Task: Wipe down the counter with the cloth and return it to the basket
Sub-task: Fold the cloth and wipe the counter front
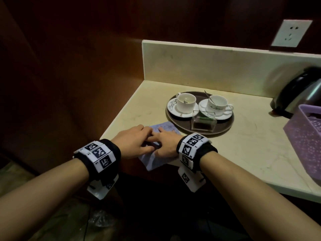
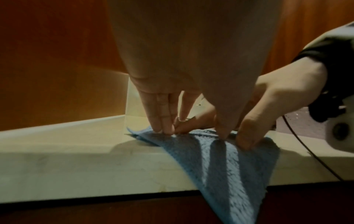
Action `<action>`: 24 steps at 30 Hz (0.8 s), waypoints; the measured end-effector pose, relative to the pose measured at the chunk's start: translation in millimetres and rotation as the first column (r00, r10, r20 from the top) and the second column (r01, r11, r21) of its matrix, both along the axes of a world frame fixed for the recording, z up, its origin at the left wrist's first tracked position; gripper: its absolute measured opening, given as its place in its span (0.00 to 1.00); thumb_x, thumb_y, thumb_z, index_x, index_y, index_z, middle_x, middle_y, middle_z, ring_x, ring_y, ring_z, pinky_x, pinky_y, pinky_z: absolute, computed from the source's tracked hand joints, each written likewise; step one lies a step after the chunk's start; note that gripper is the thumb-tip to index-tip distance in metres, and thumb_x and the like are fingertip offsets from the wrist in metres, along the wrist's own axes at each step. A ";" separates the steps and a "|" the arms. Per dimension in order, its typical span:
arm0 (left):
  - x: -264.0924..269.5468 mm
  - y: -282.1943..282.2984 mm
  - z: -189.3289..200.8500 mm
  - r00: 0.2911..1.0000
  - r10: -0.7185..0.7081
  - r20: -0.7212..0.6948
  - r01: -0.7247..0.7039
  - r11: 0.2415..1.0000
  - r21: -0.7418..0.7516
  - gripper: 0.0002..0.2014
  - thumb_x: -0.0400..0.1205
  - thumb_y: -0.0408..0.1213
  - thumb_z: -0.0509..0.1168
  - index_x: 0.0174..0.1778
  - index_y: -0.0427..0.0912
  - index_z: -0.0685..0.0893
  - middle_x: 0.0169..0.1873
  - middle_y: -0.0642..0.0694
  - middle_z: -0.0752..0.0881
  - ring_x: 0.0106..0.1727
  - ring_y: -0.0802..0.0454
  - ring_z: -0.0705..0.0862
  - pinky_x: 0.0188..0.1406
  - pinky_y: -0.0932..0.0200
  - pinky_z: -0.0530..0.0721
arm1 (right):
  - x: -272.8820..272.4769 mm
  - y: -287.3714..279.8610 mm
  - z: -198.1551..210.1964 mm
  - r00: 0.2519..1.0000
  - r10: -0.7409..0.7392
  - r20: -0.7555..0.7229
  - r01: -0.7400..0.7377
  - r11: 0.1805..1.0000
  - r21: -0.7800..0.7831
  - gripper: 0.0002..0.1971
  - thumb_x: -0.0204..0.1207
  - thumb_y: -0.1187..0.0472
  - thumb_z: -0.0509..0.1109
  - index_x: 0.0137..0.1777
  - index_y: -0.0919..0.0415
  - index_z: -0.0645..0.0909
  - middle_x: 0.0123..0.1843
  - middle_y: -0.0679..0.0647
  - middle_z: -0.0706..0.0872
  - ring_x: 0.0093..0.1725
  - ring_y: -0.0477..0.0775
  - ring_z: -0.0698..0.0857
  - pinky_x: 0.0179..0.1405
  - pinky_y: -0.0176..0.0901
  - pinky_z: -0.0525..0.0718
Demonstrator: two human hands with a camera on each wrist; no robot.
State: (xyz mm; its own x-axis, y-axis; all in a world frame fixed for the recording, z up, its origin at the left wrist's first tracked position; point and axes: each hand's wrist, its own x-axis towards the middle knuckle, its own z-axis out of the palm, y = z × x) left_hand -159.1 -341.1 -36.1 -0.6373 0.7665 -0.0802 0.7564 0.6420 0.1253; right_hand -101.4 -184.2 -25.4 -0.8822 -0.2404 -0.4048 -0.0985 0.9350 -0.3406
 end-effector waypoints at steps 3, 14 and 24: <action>-4.7 -2.8 -1.7 0.998 0.067 -0.018 -0.067 0.998 0.011 0.25 0.79 0.58 0.62 0.68 0.50 0.70 0.56 0.48 0.78 0.54 0.47 0.79 0.42 0.52 0.79 | -15.9 -3.0 2.3 1.000 0.001 0.004 -0.001 1.000 -0.024 0.33 0.78 0.59 0.66 0.82 0.40 0.63 0.87 0.46 0.56 0.87 0.60 0.45 0.79 0.75 0.54; -29.6 -6.3 -15.3 0.999 0.031 -0.018 -0.032 0.998 -0.059 0.22 0.84 0.54 0.59 0.70 0.47 0.71 0.63 0.47 0.72 0.64 0.46 0.74 0.52 0.46 0.82 | -35.3 8.4 5.0 0.998 0.025 -0.055 -0.026 1.000 -0.001 0.30 0.81 0.62 0.63 0.83 0.50 0.65 0.83 0.54 0.67 0.80 0.63 0.67 0.73 0.54 0.71; -26.0 24.9 2.7 0.997 0.068 -0.039 -0.067 0.998 0.010 0.20 0.86 0.50 0.53 0.71 0.45 0.72 0.69 0.42 0.77 0.67 0.41 0.76 0.59 0.46 0.80 | 15.2 64.9 13.1 0.871 -0.410 -0.272 0.397 0.912 -0.102 0.09 0.74 0.56 0.66 0.44 0.50 0.89 0.41 0.47 0.90 0.46 0.50 0.87 0.49 0.42 0.84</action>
